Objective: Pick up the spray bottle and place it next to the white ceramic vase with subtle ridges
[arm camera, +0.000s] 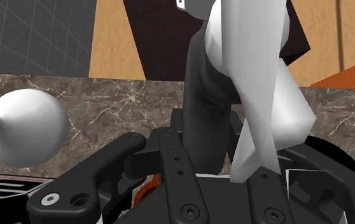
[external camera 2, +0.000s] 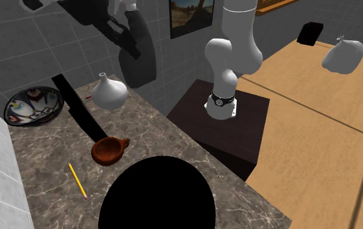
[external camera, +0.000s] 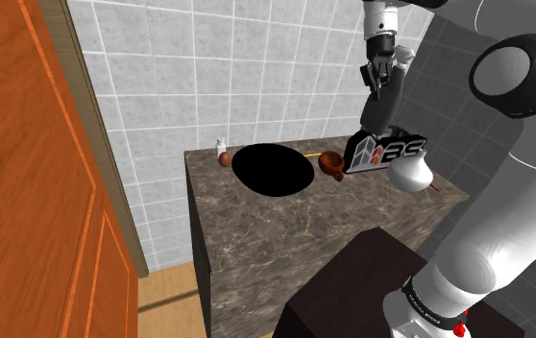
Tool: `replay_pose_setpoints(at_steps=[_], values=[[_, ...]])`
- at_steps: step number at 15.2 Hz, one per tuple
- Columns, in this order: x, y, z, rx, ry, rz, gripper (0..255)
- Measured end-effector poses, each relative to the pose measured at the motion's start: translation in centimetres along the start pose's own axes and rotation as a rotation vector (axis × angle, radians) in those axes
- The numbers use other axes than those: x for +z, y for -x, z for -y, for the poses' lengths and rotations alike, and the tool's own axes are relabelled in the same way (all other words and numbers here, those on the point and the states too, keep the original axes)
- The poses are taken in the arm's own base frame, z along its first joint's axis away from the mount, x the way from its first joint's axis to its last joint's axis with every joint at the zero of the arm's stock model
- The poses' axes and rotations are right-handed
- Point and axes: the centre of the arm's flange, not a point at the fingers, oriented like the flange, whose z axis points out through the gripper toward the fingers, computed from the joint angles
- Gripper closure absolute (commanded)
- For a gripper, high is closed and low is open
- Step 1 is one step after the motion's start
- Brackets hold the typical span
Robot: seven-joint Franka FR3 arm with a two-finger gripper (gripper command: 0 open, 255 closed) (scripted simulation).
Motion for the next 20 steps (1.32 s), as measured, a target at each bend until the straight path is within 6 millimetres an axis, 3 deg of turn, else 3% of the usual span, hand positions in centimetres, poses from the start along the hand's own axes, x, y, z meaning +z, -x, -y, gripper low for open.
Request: replay_pose_setpoints(at_steps=[12,20], values=[[-2.3,-4.2,-14.4,0.0,0.0,0.001,255],[1.1,-6.3,-15.1,-0.001,0.001,0.001,255]])
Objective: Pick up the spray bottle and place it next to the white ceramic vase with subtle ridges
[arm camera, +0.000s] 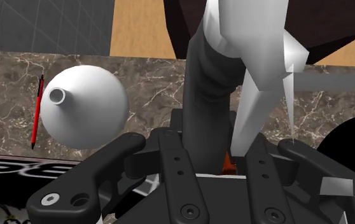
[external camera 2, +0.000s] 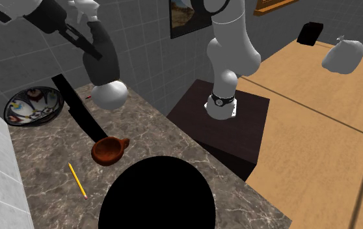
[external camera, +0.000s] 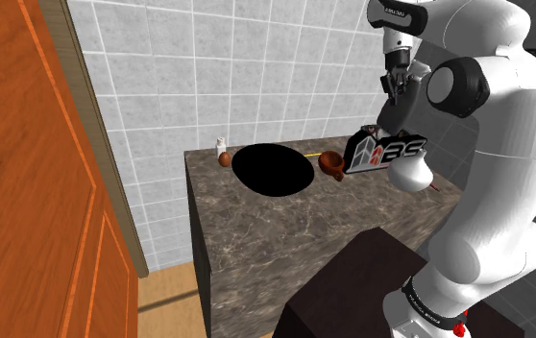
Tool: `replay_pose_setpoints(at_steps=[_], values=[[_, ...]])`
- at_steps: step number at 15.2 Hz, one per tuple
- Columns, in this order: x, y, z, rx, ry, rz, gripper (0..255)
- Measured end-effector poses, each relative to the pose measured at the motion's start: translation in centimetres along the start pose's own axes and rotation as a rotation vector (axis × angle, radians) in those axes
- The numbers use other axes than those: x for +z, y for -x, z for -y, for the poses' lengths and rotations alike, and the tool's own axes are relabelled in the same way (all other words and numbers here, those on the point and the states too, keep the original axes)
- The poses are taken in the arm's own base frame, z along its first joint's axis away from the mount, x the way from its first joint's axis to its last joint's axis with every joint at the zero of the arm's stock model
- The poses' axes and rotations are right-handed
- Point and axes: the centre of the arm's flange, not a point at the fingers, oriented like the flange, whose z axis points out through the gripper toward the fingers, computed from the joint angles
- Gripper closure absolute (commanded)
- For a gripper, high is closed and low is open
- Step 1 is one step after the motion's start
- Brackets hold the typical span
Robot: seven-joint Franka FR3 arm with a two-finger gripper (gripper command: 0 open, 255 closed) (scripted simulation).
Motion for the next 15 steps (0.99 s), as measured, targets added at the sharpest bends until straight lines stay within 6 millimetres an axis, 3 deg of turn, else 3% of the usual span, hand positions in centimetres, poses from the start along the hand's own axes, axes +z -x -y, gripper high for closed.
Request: replay_pose_setpoints(at_steps=[15], values=[[6.8,-4.1,-0.1,0.0,0.0,0.0,255]])
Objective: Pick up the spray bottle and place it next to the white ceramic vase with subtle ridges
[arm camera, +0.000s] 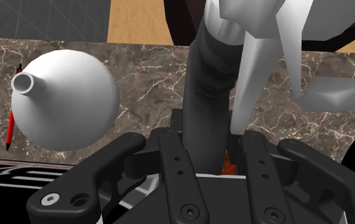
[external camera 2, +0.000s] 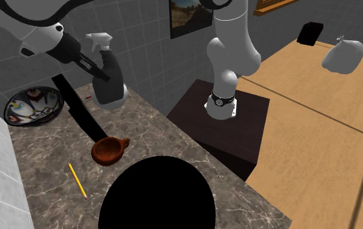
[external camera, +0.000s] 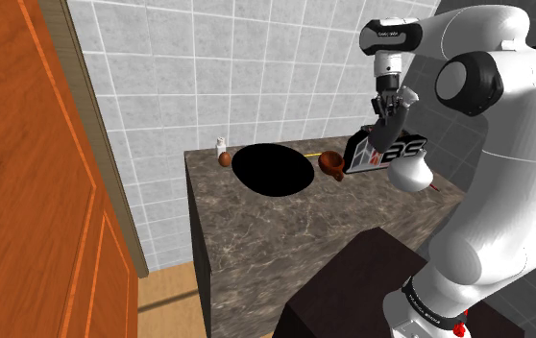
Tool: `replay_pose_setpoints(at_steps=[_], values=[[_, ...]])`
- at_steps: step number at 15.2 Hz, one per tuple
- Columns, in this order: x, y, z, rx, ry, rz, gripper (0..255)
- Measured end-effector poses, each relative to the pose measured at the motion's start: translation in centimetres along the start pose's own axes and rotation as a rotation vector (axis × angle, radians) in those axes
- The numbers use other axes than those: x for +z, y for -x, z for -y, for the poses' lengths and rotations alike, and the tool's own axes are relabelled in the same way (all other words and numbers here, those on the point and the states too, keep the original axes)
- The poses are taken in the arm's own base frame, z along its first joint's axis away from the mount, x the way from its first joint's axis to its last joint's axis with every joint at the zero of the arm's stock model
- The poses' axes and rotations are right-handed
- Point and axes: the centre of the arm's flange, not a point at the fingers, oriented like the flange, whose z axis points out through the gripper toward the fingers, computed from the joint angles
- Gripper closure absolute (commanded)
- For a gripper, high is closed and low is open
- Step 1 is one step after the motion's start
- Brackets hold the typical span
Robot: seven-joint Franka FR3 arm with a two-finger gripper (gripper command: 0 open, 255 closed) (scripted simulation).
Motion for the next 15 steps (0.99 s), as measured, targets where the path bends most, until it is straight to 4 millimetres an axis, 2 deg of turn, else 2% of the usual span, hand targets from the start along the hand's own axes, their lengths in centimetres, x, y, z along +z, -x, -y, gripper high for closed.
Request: replay_pose_setpoints(at_steps=[15], values=[[6.7,-4.1,0.1,0.0,0.0,0.0,255]])
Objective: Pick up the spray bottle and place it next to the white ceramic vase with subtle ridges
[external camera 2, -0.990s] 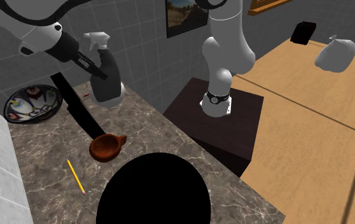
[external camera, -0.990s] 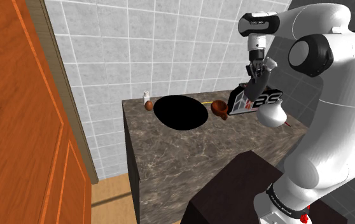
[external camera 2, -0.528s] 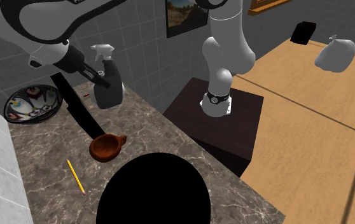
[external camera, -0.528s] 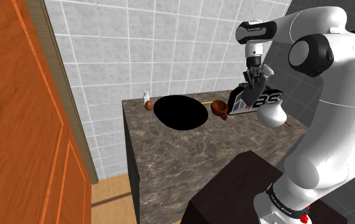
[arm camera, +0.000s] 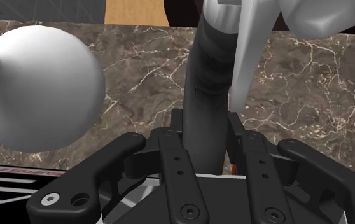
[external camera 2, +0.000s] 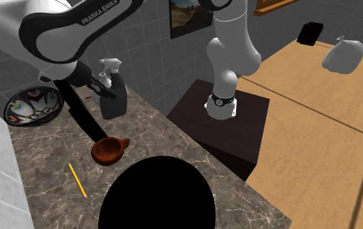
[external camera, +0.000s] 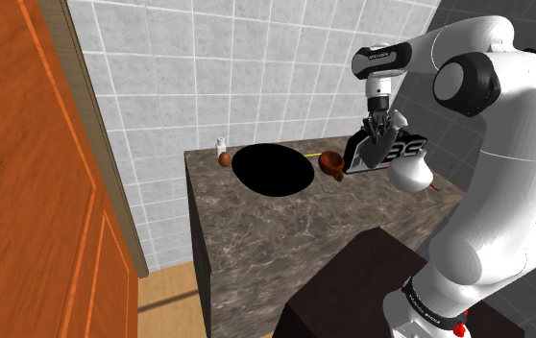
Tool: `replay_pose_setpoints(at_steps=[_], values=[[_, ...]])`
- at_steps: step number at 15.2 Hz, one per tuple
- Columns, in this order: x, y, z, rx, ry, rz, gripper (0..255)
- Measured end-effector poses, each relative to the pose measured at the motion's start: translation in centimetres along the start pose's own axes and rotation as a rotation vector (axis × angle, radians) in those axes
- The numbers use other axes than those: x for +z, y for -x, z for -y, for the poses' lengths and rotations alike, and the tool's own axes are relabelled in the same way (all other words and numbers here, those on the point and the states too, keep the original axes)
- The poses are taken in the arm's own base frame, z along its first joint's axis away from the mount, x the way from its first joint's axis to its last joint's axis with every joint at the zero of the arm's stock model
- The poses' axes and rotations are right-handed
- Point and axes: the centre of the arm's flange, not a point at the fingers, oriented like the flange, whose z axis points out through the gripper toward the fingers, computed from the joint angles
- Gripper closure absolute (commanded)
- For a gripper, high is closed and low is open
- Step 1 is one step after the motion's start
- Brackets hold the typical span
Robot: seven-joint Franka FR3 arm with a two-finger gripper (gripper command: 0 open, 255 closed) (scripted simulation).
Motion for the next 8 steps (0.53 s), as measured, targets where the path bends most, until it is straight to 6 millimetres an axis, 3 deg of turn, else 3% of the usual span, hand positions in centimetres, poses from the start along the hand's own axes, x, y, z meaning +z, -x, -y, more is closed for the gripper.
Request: replay_pose_setpoints(at_steps=[8], values=[[3.7,-2.3,0.0,0.0,0.0,0.0,255]])
